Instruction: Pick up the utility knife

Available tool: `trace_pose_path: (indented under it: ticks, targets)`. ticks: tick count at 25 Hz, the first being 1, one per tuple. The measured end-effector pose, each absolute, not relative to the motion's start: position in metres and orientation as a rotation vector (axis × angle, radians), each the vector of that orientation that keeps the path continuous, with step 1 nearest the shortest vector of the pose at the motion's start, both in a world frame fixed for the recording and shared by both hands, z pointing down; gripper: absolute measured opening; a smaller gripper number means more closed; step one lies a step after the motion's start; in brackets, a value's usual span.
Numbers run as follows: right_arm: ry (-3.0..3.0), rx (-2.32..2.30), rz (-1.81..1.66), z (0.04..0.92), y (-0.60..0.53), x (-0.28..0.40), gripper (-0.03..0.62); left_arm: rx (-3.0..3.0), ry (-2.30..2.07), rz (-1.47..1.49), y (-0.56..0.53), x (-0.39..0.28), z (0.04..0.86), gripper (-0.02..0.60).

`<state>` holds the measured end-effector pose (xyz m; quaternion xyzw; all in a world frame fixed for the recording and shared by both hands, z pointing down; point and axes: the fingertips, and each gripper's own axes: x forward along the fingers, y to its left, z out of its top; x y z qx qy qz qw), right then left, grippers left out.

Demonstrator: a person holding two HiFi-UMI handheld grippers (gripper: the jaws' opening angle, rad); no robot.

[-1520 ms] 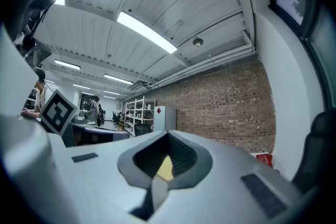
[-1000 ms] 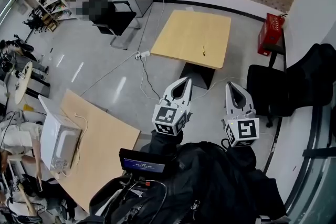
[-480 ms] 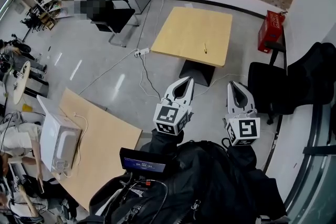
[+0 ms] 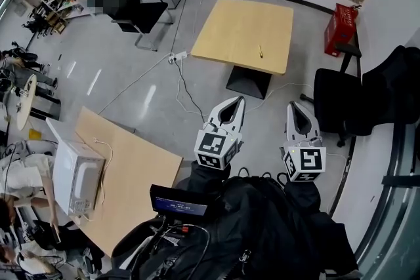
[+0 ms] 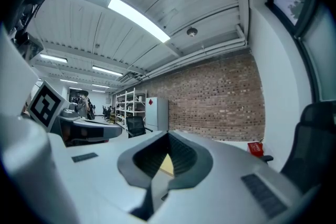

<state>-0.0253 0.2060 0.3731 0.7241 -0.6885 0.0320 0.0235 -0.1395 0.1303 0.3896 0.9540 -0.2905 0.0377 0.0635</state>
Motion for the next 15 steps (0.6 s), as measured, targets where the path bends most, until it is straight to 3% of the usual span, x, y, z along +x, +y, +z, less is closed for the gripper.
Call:
trace_pose_path:
  ticks: [15]
  targets:
    - [-2.114, 2.225, 0.159, 0.390, 0.200, -0.022, 0.004, 2.843, -0.889, 0.153, 0.120, -0.135, 0.411, -0.002]
